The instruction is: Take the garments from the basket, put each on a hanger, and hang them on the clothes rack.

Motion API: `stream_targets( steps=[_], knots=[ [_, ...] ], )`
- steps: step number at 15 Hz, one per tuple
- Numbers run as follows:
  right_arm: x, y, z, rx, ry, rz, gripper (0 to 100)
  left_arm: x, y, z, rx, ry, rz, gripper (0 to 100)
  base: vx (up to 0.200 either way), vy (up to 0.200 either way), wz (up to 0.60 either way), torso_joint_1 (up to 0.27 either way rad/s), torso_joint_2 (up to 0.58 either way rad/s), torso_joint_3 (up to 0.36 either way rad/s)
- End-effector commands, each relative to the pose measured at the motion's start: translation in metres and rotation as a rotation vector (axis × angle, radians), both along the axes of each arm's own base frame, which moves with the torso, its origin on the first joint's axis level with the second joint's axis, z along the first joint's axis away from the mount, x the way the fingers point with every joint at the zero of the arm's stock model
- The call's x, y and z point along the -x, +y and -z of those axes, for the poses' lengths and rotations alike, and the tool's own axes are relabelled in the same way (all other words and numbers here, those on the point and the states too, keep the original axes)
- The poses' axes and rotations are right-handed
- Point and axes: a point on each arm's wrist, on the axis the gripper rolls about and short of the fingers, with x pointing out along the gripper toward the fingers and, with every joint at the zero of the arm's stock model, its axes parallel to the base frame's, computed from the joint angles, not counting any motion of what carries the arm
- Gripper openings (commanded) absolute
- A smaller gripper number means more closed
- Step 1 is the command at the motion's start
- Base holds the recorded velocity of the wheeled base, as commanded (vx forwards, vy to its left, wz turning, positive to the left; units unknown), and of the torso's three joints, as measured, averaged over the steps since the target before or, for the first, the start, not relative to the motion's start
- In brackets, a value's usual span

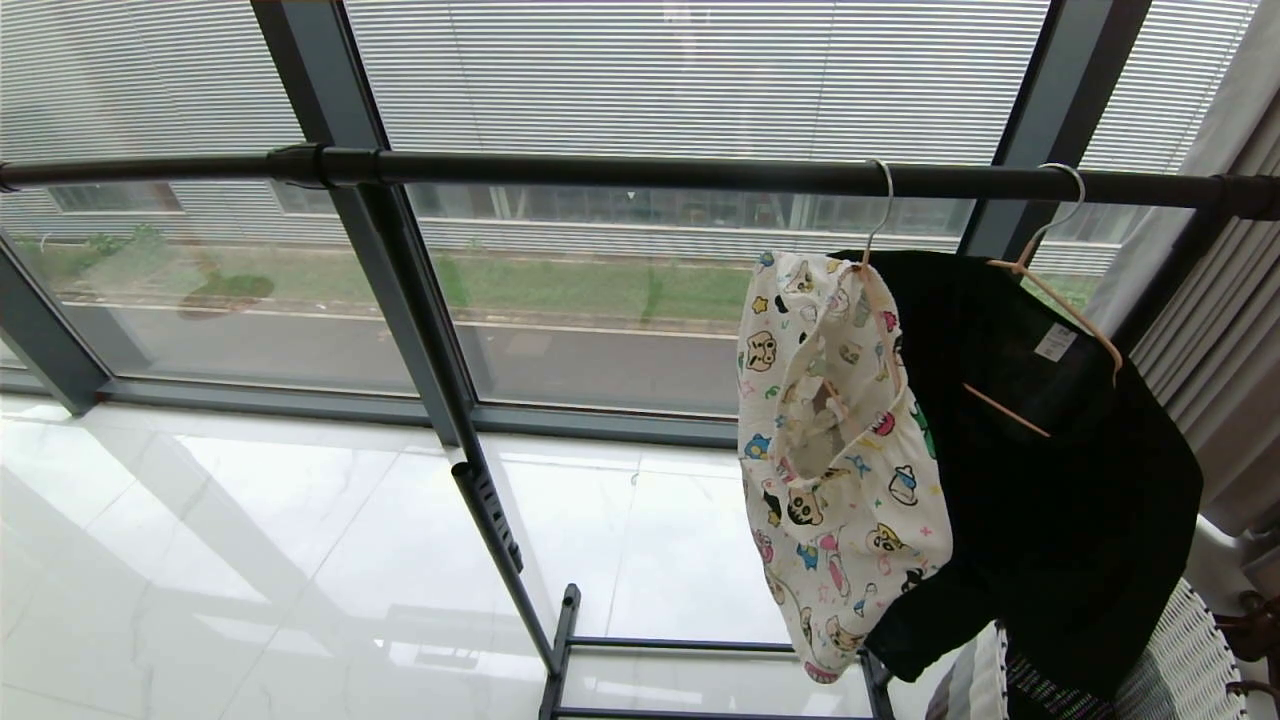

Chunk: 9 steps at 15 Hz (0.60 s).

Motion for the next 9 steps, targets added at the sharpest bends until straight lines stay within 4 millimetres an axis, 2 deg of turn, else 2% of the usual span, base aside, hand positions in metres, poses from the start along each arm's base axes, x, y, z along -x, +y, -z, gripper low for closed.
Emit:
stream_targets(
  steps=[1, 9],
  knots=[
    [-0.0007, 0.0001, -0.0002, 0.005, 0.008, 0.0, 100, 0.0, 0.0, 0.0, 0.001, 0.0, 0.0, 100, 0.0, 0.0, 0.0, 0.0, 0.0, 0.0],
    [-0.0005, 0.0, -0.0001, -0.02, 0.002, 0.001, 100, 0.0, 0.0, 0.0, 0.001, 0.0, -0.001, 100, 0.0, 0.0, 0.0, 0.0, 0.0, 0.0]
  ],
)
